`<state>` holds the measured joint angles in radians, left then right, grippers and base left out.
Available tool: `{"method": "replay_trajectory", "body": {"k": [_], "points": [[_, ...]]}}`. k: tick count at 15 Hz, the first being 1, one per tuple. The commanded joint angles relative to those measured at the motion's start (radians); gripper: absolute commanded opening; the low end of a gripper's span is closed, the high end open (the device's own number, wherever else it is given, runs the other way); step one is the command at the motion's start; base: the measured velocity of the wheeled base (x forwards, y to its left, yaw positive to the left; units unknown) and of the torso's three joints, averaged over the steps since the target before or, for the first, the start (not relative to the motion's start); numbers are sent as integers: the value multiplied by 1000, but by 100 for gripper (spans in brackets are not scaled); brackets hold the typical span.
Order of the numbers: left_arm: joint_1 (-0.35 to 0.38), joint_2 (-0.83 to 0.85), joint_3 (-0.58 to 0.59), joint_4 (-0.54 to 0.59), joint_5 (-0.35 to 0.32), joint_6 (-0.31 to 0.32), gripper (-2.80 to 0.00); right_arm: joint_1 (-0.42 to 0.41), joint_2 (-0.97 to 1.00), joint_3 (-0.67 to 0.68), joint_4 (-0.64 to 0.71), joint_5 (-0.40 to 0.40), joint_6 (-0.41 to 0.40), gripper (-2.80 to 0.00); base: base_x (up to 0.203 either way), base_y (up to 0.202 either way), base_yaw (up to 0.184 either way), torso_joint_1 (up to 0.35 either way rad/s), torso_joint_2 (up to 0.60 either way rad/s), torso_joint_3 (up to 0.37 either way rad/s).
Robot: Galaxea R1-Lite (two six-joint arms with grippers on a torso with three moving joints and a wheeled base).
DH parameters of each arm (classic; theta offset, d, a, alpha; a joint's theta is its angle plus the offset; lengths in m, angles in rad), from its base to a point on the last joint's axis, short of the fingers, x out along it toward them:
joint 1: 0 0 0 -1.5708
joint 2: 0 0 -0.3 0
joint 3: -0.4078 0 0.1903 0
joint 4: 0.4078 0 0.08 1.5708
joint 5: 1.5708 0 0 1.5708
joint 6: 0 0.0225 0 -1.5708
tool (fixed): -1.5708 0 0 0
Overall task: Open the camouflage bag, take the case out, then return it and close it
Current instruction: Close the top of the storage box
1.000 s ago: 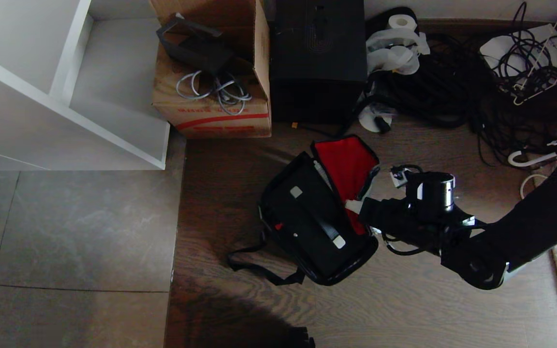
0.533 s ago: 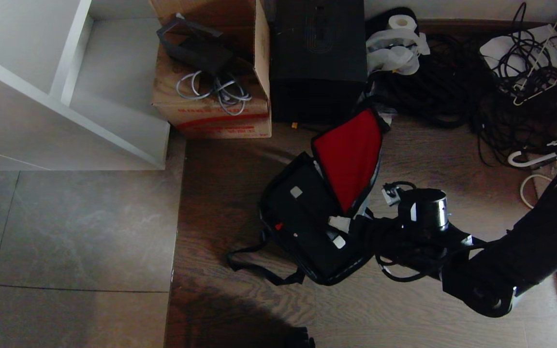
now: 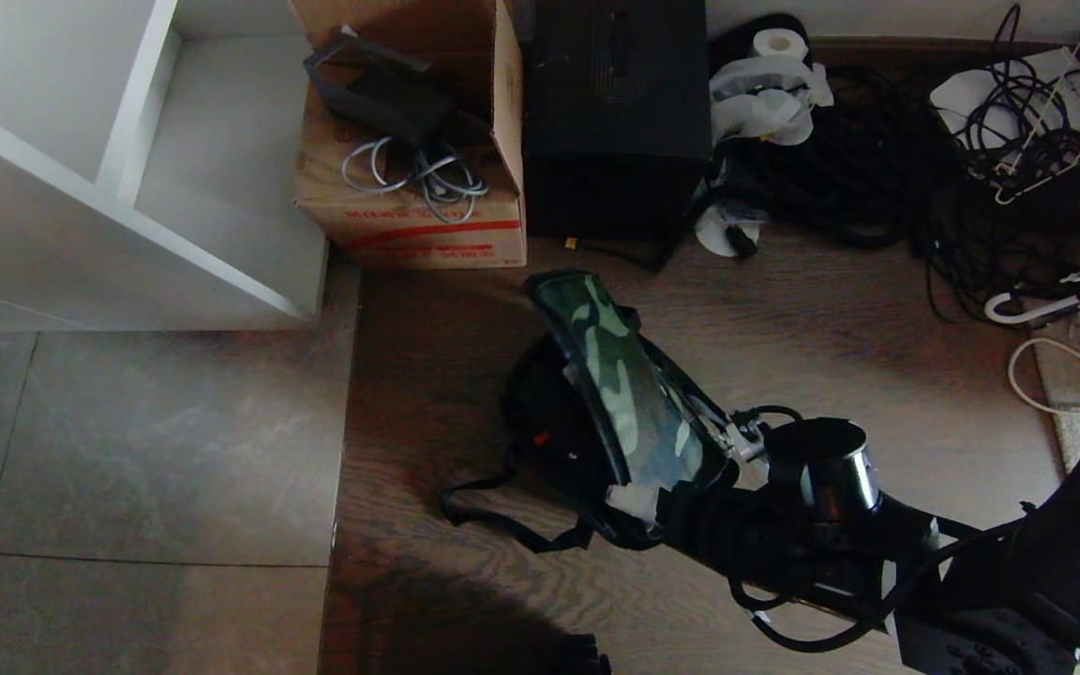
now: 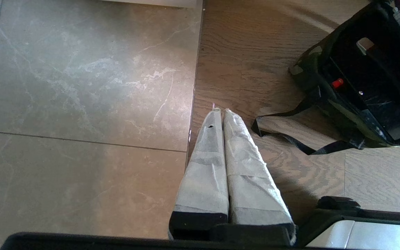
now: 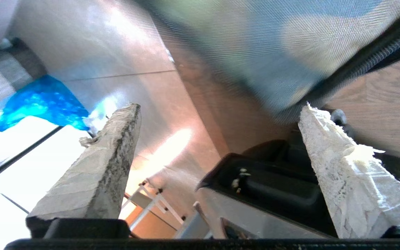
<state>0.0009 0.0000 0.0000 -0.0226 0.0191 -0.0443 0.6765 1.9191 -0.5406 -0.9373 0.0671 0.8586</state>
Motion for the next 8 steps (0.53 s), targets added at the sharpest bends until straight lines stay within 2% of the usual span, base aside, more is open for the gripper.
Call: {"method": "replay_trajectory", "body": {"k": [1,5,8], "points": [[1,0,11,0,1,0,-280,10,-70,-15,-1,2,6,0,0,0,0,0,0,0],[1,0,11,0,1,-2,-280,-18,-208,-10,2,67,11,0,0,0,0,0,0,0],[1,0,11,0,1,0,-280,-94,-230,-2,13,97,10,0,0,0,0,0,0,0]]}}
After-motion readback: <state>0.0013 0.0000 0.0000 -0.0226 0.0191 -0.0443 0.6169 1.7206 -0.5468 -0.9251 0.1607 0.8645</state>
